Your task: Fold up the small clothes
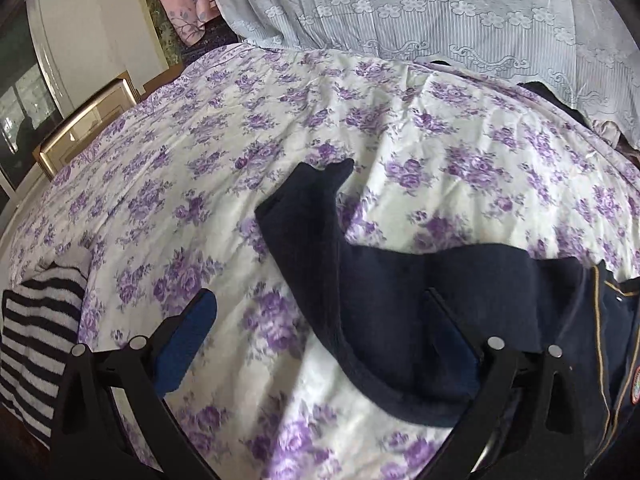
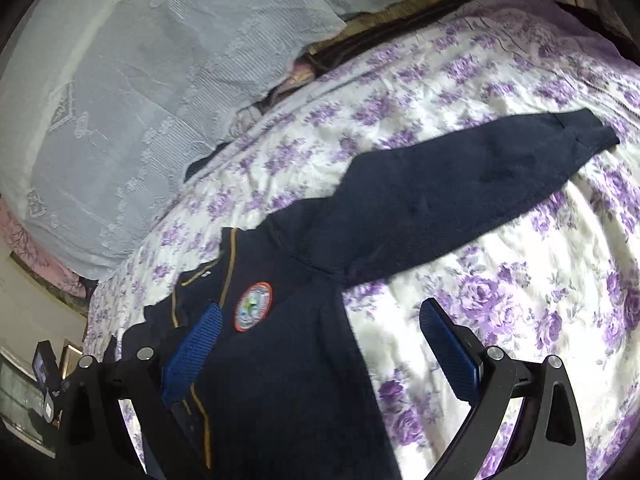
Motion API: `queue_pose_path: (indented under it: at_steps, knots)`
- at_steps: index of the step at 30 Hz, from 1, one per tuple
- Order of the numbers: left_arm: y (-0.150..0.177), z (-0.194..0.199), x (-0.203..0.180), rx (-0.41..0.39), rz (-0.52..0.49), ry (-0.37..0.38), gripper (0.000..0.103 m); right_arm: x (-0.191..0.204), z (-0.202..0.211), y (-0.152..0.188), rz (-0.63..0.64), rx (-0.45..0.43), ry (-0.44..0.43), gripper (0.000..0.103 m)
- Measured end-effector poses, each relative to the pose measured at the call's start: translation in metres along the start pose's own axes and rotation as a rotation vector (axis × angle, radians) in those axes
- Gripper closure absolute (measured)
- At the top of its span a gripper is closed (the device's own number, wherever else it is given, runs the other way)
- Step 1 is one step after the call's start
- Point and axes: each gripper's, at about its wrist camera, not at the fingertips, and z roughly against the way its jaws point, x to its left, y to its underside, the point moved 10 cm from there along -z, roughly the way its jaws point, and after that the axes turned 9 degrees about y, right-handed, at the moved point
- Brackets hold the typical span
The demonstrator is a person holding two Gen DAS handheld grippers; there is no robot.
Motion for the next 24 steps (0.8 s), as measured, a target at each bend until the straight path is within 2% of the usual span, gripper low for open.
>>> queue_pose_path:
  at_steps: [2, 4, 6, 9, 10, 13, 14, 16, 17, 18, 19, 20, 23, 24]
  knots:
    - [-0.01, -0.013, -0.001, -0.001, -0.031, -0.045, 0.004, -0.007, -0.008, 0.001, -0.018, 0.013, 0.007, 0.003]
    - [-0.013, -0.027, 0.004, 0.015, -0.026, -0.058, 0.007, -0.009, -0.008, 0.0, -0.006, -0.005, 0.025, 0.003]
    - [-0.01, -0.034, 0.019, 0.036, 0.018, -0.053, 0.044, -0.009, -0.008, 0.001, 0.007, -0.012, 0.034, 0.003]
    - [0.007, -0.034, 0.056, 0.063, 0.186, 0.083, 0.055, -0.009, -0.008, 0.001, 0.005, -0.012, 0.031, 0.003]
    - [0.016, -0.031, 0.072, 0.067, 0.233, 0.103, 0.057, -0.009, -0.008, 0.001, 0.007, -0.013, 0.03, 0.003]
    - [0.048, -0.025, 0.101, 0.081, 0.302, 0.181, 0.053, -0.009, -0.008, 0.001, 0.0, -0.008, 0.025, 0.003]
    - [0.057, -0.023, 0.107, 0.084, 0.324, 0.209, 0.047, -0.009, -0.008, 0.001, -0.004, -0.005, 0.025, 0.003]
    - [0.065, -0.015, 0.115, 0.055, 0.385, 0.262, 0.047, -0.012, -0.01, 0.002, -0.016, 0.003, 0.023, 0.003]
    - [0.065, -0.009, 0.119, 0.036, 0.416, 0.263, 0.041, -0.014, -0.011, 0.001, -0.026, 0.008, 0.022, 0.003]
    - [0.063, -0.004, 0.12, 0.019, 0.429, 0.265, 0.025, -0.016, -0.012, 0.001, -0.037, 0.012, 0.02, 0.003]
    - [0.056, 0.0, 0.117, -0.009, 0.422, 0.265, 0.017, -0.019, -0.013, -0.001, -0.056, 0.018, 0.011, 0.004]
    - [0.051, 0.0, 0.114, -0.023, 0.402, 0.245, 0.006, -0.023, -0.014, -0.003, -0.08, 0.024, -0.004, 0.004]
    - [0.045, -0.025, 0.113, 0.008, 0.332, 0.124, 0.006, -0.05, -0.006, -0.022, -0.205, -0.008, -0.032, 0.004]
    - [0.051, -0.036, 0.118, 0.031, 0.331, 0.076, 0.013, -0.065, -0.001, -0.03, -0.259, -0.034, -0.029, 0.005]
